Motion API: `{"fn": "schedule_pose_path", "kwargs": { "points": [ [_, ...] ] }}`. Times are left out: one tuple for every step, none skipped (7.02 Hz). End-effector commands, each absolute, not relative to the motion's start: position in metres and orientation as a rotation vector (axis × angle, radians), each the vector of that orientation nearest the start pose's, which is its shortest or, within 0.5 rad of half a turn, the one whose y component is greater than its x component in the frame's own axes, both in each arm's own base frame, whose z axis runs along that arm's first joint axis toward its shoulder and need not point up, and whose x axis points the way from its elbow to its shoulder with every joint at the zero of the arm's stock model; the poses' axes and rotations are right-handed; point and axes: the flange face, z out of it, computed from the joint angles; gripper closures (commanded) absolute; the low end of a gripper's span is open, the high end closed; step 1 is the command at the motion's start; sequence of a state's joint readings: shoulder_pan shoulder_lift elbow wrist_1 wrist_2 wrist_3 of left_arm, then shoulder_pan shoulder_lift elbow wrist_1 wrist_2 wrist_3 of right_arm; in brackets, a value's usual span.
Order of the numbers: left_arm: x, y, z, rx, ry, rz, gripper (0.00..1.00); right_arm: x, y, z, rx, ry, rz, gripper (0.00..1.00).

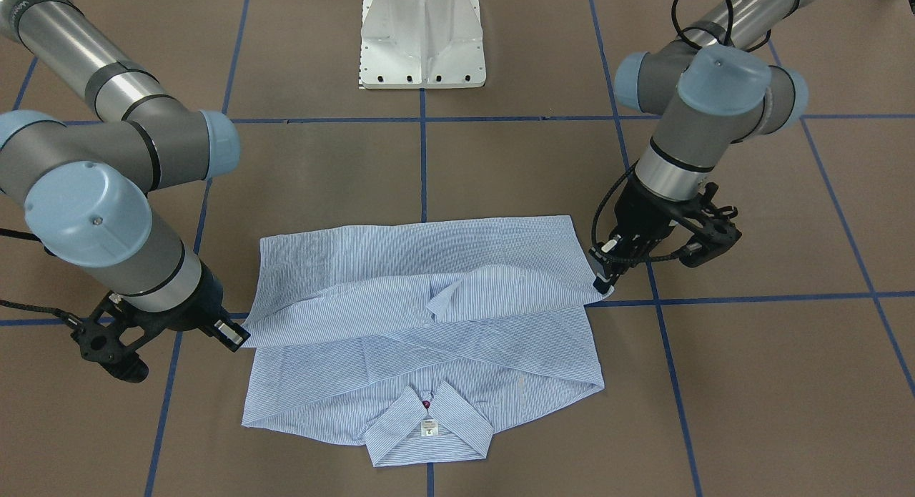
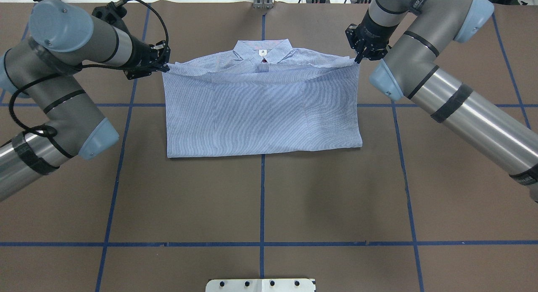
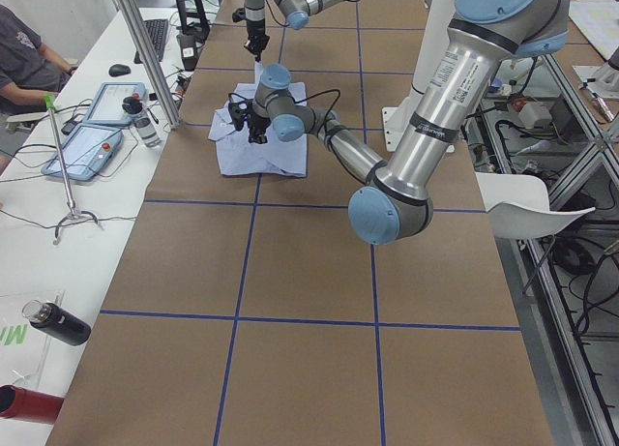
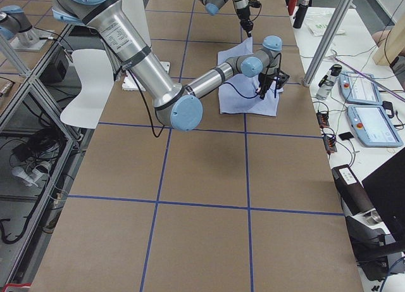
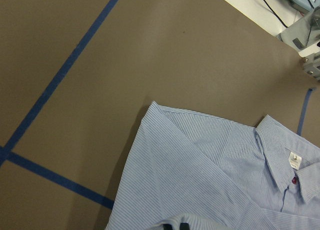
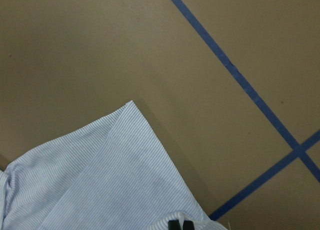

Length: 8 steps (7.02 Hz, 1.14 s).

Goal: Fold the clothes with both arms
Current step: 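Lay the hem over the collar and open both grippers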

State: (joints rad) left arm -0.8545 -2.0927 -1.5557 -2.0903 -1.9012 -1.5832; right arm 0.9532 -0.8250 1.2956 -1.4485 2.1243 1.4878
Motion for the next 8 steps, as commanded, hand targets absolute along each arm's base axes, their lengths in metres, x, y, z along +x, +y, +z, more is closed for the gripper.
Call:
{"fn": "schedule_pose_path", "kwargs": {
  "points": [
    [0.397, -0.62, 0.343, 0.164, 1.049, -0.611, 1.0, -0.397, -0.698, 0.339, -0.162, -0.795, 0.634, 1.0],
    [0.412, -0.641, 0.352, 0.189, 1.043, -0.625, 0.67, -0.402, -0.702, 0.341, -0.155, -0.79, 0.625, 0.6],
    [0.416, -0.647, 0.356, 0.211, 1.057, -0.601, 0.42, -0.415, -0.716, 0.319, -0.154, -0.793, 0.622, 0.43],
    [0.402, -0.657, 0.355, 0.234, 1.054, -0.604, 0.3, -0.423, -0.725, 0.307, -0.158, -0.789, 0.622, 0.09],
    [0.381, -0.669, 0.355, 0.255, 1.052, -0.621, 0.27, -0.419, -0.727, 0.306, -0.154, -0.791, 0.626, 0.01],
    [0.369, -0.673, 0.35, 0.265, 1.06, -0.622, 0.27, -0.418, -0.727, 0.287, -0.144, -0.815, 0.631, 0.0],
    [0.365, -0.67, 0.343, 0.25, 1.074, -0.609, 0.27, -0.407, -0.703, 0.295, -0.129, -0.846, 0.617, 0.0],
    [0.357, -0.667, 0.338, 0.232, 1.097, -0.593, 0.27, -0.405, -0.649, 0.313, -0.141, -0.877, 0.607, 0.0]
  ]
}}
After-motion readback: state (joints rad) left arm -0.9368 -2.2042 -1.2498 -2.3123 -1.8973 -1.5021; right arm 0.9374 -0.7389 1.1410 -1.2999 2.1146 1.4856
